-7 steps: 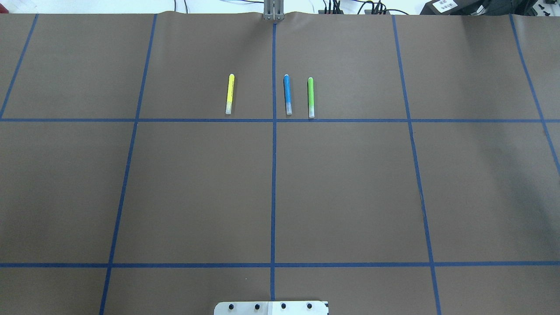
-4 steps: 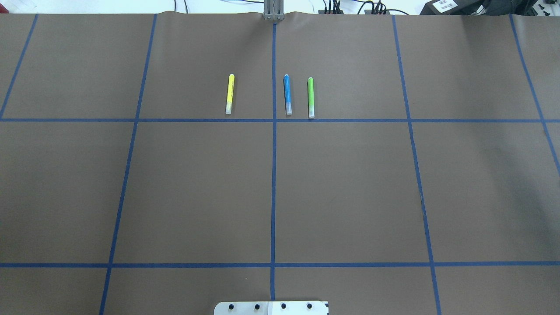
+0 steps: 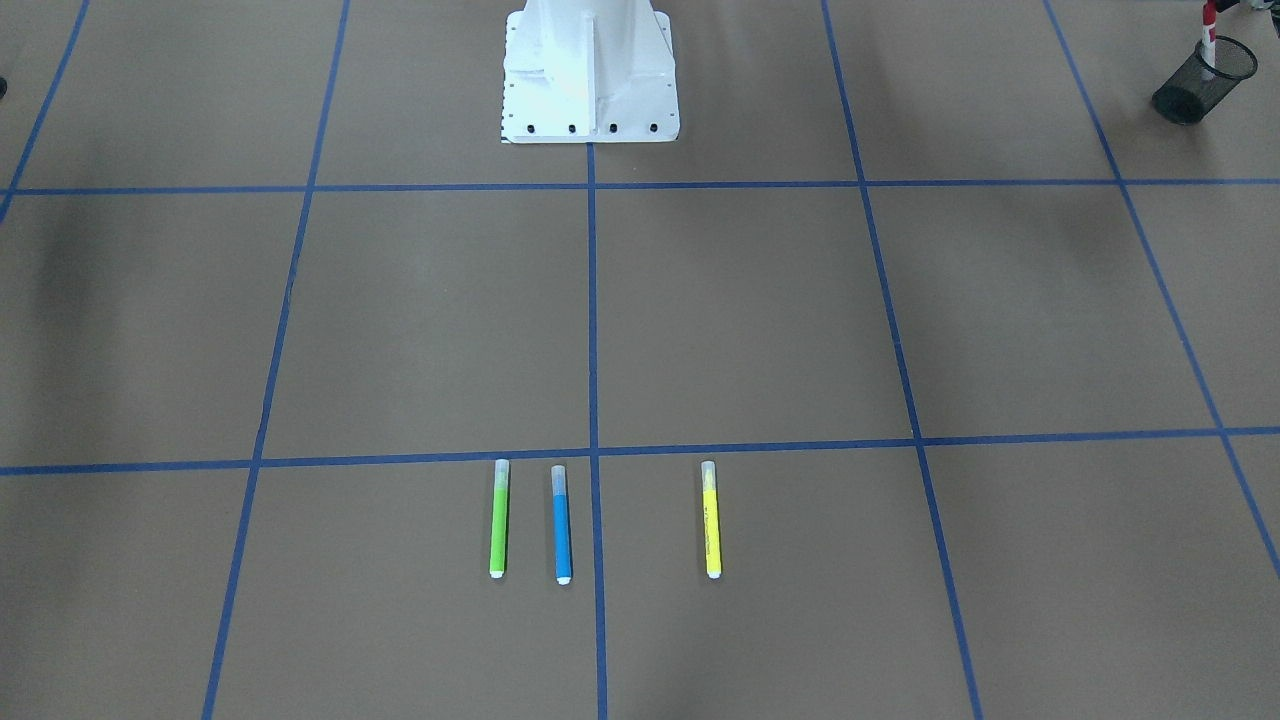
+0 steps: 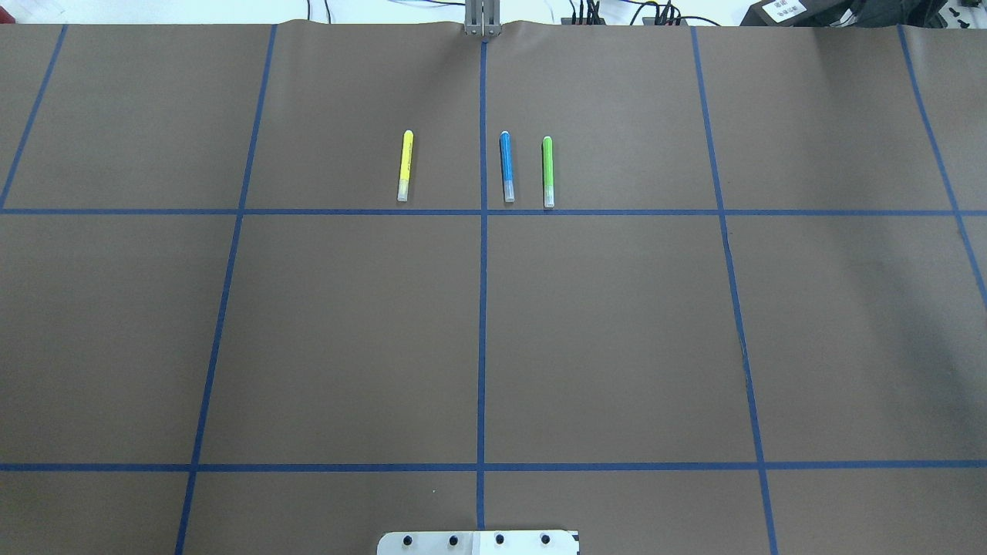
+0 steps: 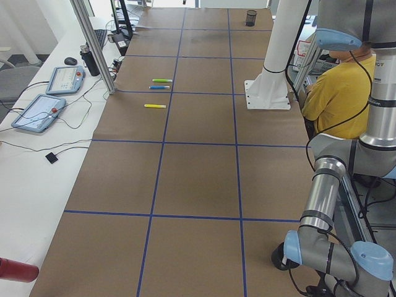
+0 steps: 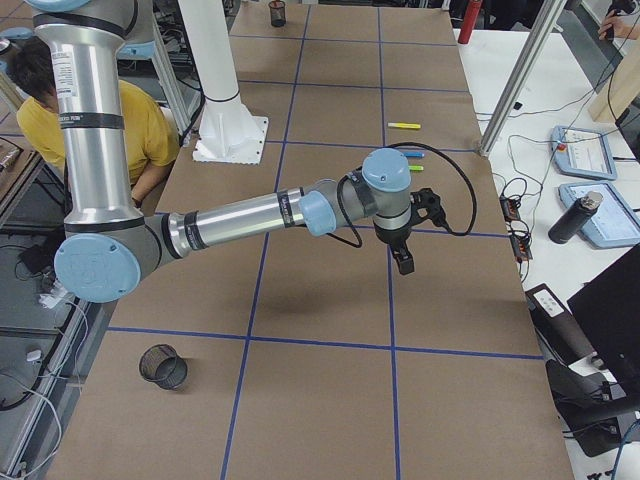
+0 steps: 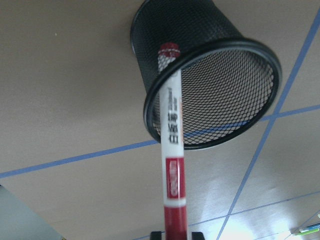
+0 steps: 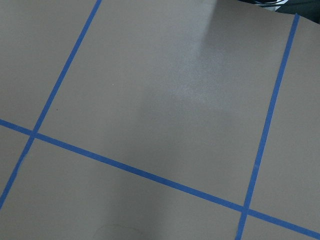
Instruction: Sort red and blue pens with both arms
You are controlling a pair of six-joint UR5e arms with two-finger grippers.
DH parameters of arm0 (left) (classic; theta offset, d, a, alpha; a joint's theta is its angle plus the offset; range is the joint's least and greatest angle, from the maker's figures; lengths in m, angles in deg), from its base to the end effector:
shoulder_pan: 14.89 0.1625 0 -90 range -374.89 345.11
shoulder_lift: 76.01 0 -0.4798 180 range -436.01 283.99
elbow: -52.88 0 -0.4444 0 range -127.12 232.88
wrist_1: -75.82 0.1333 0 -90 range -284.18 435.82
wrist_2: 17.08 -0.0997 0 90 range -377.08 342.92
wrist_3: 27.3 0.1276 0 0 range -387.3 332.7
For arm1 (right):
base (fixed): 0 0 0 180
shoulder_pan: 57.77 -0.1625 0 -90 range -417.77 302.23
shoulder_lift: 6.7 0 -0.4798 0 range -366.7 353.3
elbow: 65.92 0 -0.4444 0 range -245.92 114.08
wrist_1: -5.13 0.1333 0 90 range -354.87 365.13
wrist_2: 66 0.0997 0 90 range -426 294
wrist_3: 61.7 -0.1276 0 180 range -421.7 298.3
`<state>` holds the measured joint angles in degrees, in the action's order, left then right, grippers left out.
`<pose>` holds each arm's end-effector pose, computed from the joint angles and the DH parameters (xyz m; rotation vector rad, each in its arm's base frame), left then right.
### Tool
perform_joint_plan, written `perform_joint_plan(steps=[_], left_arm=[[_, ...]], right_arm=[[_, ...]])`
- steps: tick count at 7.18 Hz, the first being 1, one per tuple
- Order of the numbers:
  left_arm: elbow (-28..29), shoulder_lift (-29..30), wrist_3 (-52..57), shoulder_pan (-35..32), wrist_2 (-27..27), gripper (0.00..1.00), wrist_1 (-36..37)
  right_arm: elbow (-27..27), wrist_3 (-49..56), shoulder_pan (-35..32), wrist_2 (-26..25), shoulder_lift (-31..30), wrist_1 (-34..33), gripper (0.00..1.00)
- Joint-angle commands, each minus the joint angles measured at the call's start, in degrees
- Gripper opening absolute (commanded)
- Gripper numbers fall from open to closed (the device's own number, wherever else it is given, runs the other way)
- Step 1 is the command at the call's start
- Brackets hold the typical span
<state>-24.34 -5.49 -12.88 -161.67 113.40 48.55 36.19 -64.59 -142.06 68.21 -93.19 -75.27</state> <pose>-0.1200 -0.0183 0.9429 -1.0316 1.4341 -1.1296 -0.0143 -0.5880 0.5620 0.3602 -0.7887 -0.2159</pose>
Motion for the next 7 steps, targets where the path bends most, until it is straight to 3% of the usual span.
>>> perform_joint_plan(steps=[1, 3, 7], left_arm=[[0.5, 0.9, 0.0, 0.0, 0.0, 1.00, -0.1], [-1.3, 2.7, 0.8, 0.1, -0.5, 1.00, -1.1], [-16.3, 3.7, 1.1, 2.3, -0.6, 1.00, -8.2]], right_arm=[[0.0, 0.0, 0.0, 0.0, 0.0, 0.0, 1.00], [0.0, 0.0, 0.0, -0.1, -0.1, 0.0, 1.00], [-0.2, -0.1, 0.0, 0.0, -0.7, -0.1, 1.00]])
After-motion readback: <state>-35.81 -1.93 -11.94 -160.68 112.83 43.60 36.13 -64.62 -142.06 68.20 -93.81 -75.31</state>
